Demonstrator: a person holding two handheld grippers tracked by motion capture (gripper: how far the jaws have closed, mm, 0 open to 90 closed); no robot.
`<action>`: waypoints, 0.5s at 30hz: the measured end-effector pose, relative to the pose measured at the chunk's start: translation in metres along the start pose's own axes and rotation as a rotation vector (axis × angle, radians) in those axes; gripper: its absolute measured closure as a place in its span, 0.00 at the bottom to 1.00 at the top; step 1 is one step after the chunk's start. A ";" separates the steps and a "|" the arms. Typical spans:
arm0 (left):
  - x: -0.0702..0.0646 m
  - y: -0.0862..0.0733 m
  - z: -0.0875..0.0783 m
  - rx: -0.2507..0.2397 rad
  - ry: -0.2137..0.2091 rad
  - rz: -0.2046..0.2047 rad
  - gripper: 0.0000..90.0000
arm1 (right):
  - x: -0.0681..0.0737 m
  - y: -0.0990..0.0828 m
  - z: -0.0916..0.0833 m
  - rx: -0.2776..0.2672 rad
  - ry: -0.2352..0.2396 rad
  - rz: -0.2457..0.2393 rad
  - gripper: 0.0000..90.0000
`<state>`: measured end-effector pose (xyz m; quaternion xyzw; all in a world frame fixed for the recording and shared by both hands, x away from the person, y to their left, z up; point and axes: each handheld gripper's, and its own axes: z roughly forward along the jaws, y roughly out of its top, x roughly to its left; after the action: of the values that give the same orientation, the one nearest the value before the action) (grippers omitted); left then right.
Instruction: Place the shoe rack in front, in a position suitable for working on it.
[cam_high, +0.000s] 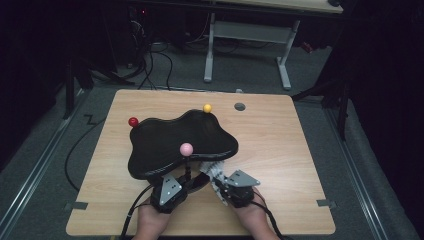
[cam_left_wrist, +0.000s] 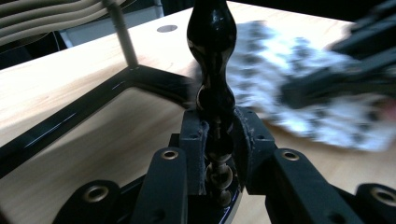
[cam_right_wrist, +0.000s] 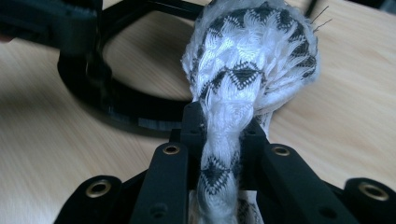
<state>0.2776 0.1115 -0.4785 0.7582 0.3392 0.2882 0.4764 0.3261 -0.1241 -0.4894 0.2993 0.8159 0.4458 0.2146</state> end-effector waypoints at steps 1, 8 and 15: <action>-0.001 -0.002 -0.004 -0.002 -0.006 0.002 0.83 | 0.004 0.004 0.007 0.005 0.009 -0.027 0.87; -0.003 -0.011 -0.024 -0.004 -0.016 0.011 0.83 | 0.036 0.013 0.054 0.068 0.033 -0.130 0.87; 0.001 -0.012 -0.026 0.003 -0.027 0.031 0.83 | 0.032 0.011 0.056 0.117 0.002 -0.201 0.89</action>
<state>0.2561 0.1299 -0.4796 0.7680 0.3212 0.2846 0.4754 0.3408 -0.0645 -0.5113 0.2272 0.8667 0.3740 0.2395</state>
